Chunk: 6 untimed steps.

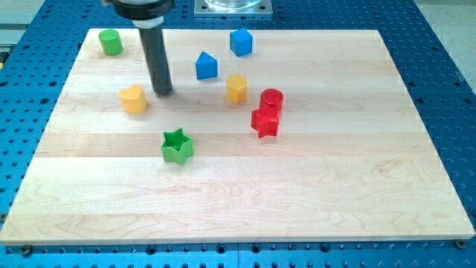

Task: Move the triangle to the top right corner of the board

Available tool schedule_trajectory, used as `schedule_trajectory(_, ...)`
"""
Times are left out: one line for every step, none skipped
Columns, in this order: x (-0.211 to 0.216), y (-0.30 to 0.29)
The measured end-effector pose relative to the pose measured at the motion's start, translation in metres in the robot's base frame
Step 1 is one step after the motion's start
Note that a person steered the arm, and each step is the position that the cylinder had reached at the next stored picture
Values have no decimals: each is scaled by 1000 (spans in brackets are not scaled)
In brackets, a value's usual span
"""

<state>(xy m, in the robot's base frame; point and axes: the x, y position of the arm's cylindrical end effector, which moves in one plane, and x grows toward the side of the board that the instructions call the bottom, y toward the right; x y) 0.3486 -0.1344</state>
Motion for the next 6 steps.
schedule_trajectory(-23,50)
schedule_trajectory(-29,133)
schedule_trajectory(-35,96)
schedule_trajectory(-65,75)
schedule_trajectory(-68,106)
schedule_trajectory(-61,150)
